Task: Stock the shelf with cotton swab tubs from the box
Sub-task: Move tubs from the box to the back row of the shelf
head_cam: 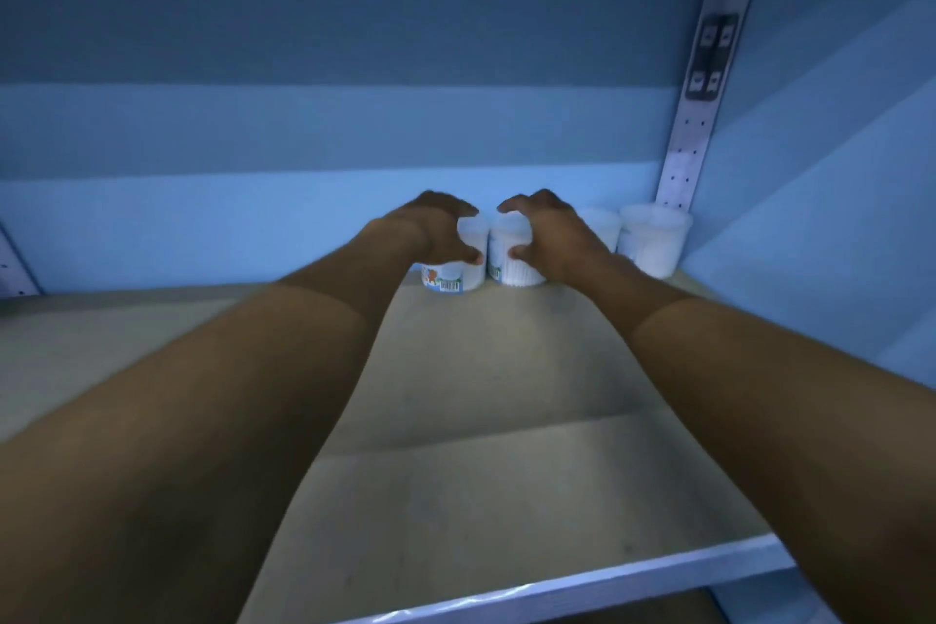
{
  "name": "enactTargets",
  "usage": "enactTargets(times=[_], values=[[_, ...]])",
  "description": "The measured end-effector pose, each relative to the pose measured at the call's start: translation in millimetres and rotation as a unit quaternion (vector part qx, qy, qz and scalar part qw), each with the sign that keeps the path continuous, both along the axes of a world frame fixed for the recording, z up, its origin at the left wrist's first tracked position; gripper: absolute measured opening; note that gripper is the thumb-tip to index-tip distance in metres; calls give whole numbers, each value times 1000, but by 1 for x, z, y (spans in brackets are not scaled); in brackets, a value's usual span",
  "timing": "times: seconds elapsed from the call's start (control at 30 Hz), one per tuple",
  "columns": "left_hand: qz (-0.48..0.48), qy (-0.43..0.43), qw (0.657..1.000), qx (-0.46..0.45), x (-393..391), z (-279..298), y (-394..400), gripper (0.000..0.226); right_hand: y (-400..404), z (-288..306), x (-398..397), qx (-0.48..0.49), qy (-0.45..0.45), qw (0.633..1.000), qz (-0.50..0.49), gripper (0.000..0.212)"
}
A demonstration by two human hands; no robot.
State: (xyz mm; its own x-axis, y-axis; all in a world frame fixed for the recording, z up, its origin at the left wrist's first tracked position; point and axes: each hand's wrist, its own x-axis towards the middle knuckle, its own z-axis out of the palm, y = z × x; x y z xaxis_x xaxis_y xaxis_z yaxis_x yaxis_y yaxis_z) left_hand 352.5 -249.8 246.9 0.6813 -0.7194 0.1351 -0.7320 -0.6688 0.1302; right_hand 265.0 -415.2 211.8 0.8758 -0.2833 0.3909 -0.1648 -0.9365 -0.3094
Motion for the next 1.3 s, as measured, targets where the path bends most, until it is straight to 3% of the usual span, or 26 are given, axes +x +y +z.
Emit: enactTargets(times=[0.07,0.23,0.37,0.53,0.67,0.9,1.3], values=[[-1,7,1000,-7,-6,6,5,80,5,5,-7,10,-20,1000,-4,56],[-14,0,999,-29,-32,20,29,65,17,19,-34,24,-29,999,12,52],[-21,8,998,-66,-56,31,58,74,37,33,-69,30,-41,998,45,51],[-30,29,992,-117,-101,49,102,70,72,45,-112,48,-27,997,61,48],[-29,26,994,-107,-137,52,136,66,99,41,-145,50,-41,994,91,48],[-66,-6,993,-101,-197,38,181,66,139,25,-199,61,-68,987,131,50],[-95,49,987,-123,-274,-20,222,50,173,-12,-289,64,-5,986,151,50]])
